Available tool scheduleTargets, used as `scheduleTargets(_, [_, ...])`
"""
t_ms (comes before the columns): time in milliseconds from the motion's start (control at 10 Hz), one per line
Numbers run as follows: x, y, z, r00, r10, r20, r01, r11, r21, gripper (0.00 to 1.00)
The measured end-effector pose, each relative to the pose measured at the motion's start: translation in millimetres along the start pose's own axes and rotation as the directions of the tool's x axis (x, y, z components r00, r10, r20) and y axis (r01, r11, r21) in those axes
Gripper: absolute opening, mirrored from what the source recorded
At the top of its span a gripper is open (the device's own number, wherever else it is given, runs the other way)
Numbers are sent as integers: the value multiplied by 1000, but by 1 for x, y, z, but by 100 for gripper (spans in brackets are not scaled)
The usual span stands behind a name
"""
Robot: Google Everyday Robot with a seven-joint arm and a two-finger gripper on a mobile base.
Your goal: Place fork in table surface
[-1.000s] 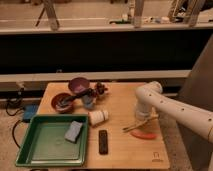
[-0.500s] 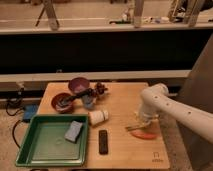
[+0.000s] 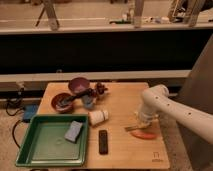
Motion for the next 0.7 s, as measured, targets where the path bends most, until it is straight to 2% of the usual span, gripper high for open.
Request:
scheduleTargets(400, [-2,0,1,1000,2,-8,-2,1000,-4,80])
scheduleTargets(500, [-2,-1,-1,1000,-9,-1,9,1000,4,80])
scheduleTargets(700, [-5,-6,-17,996,-88,21,87,995,46,80])
